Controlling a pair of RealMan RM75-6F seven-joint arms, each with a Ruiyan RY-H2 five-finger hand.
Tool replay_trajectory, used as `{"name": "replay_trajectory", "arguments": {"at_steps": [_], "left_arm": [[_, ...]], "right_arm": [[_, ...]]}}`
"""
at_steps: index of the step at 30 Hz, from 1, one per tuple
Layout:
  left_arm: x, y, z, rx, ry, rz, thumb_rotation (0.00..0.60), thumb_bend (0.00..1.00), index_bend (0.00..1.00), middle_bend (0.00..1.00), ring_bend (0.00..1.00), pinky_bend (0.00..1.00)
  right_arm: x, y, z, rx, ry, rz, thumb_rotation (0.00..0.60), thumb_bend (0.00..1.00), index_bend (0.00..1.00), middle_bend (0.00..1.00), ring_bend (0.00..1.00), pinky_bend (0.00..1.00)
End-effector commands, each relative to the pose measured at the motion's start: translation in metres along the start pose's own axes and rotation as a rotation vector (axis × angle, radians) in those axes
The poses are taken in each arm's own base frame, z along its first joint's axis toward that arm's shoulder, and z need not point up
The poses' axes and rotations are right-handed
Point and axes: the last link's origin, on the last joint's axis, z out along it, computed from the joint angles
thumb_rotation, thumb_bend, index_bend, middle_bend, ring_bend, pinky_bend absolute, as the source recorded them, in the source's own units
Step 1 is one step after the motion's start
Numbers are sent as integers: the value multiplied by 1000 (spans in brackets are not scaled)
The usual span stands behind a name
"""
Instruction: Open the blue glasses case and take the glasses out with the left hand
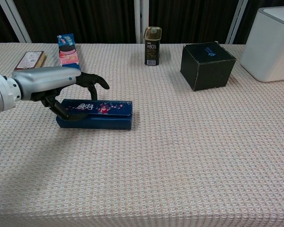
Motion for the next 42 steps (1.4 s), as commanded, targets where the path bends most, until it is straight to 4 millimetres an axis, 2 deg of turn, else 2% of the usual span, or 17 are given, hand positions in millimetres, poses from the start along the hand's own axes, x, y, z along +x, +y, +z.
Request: {"name": "replay_trajectory", "arguments": {"at_steps": [1,7,16,19,23,26,42], "left_arm": [[0,0,0,3,-3,-16,600,439,174,439,97,168],[0,-1,2,15,-3,-50,600,467,193,503,134,176],[1,-2,4,64,-11,-128,600,464,206,578,245,198],[4,-1,4,72,6,-117,600,463,208,516,261,209],[1,-5,5,94,6,-62,600,460,207,286,185,214],[-3,-7,8,107,2,-41,600,459,204,196,131,211],[2,-14,23,177,100,-13,600,457,157,72,28,195]], "right_arm": [[0,0,0,0,-1,0,600,251,0,0,0,0],[-1,0,0,-1,-1,0,600,249,0,0,0,0],[-2,1,0,-2,-8,-1,600,256,0,0,0,0],[-3,2,1,-4,-10,-1,600,260,0,0,0,0],[-5,1,1,-4,-15,0,600,273,0,0,0,0],[-5,1,1,-4,-18,0,600,278,0,0,0,0],[-8,4,2,-13,-24,8,600,294,0,0,0,0]]}}
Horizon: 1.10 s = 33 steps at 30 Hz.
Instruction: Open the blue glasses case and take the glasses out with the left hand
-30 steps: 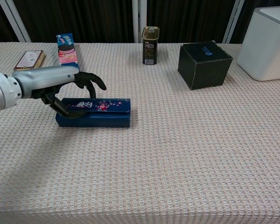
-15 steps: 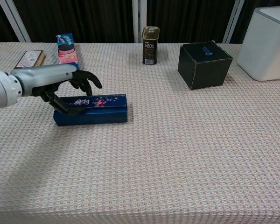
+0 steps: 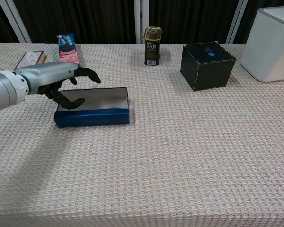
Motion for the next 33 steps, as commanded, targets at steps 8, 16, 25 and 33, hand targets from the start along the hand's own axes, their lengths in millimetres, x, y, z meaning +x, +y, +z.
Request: {"name": "replay_trajectory", "arguments": {"at_steps": [8,16,25,33], "left_arm": [[19,1,-1,29,219,-29,600,451,145,49,11,172],[20,0,-28,-91,172,-7,600,450,158,167,40,197],[12,-26,-73,-90,44,-14,600,451,162,169,43,199],[1,-31,-88,-117,-45,-15,600,466,144,167,23,185]], "right_arm": [[1,1,1,-3,12,5,600,299,0,0,0,0],[2,-1,1,5,19,10,600,302,0,0,0,0],[5,-2,0,11,32,17,600,303,0,0,0,0],[7,-4,-2,24,37,29,600,306,0,0,0,0]]}}
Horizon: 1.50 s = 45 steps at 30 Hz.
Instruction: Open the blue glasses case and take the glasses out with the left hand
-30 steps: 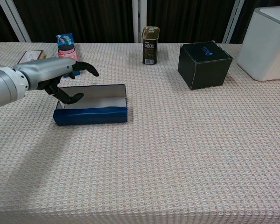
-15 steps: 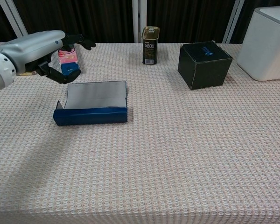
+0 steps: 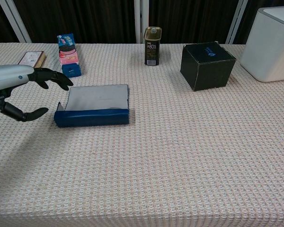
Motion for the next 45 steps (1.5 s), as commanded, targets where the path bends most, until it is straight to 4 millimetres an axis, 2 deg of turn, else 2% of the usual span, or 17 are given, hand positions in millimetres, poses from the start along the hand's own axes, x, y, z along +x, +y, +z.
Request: {"name": "replay_trajectory", "arguments": {"at_steps": [1,10,14,27,33,36,40,45], "left_arm": [[-4,1,-4,-19,-44,7,600,468,143,167,20,184],[-12,3,-10,-20,-132,35,600,482,137,193,11,176],[-12,6,-14,-20,-151,49,600,482,128,244,11,179],[-17,33,-30,-80,-206,68,600,483,115,281,14,189],[-8,48,-31,-128,-173,63,600,482,115,281,26,202],[4,54,-22,-152,-119,72,600,482,115,280,34,215],[21,69,4,-203,-51,-4,600,471,116,279,65,254],[29,87,38,-290,-16,23,600,462,116,282,65,197]], "right_arm": [[1,-1,-1,3,2,4,600,306,0,0,0,0],[5,0,-3,4,11,12,600,307,0,0,0,0],[4,0,-3,5,10,14,600,306,0,0,0,0],[3,0,-4,7,5,16,600,307,0,0,0,0],[3,1,-4,6,7,15,600,309,0,0,0,0],[2,0,-4,8,3,13,600,309,0,0,0,0],[1,-2,-3,14,-1,12,600,310,0,0,0,0],[2,-4,-3,15,5,15,600,310,0,0,0,0]]}}
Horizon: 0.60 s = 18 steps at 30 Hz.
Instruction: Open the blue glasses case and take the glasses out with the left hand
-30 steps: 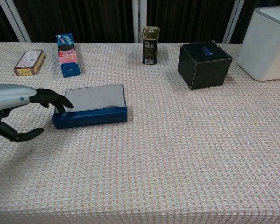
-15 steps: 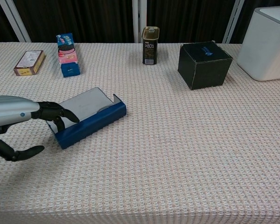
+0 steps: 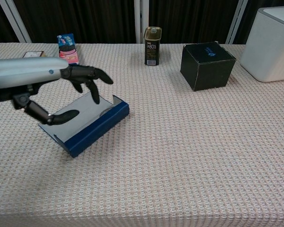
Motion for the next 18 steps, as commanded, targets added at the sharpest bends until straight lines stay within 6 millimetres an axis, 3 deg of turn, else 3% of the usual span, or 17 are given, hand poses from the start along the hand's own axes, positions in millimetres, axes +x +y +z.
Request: {"name": "replay_trajectory", "arguments": {"at_steps": [1,9,18], "left_arm": [[2,9,30,-69,1,45,600,456,116,282,61,182],[-17,12,60,-87,-42,158,600,421,111,221,0,115],[-26,7,68,-48,-94,158,600,441,109,221,0,108]], "right_arm": [[1,0,0,-2,5,1,600,310,0,0,0,0],[1,4,0,-14,-2,7,600,310,0,0,0,0],[1,6,1,-16,0,13,600,309,0,0,0,0]]}}
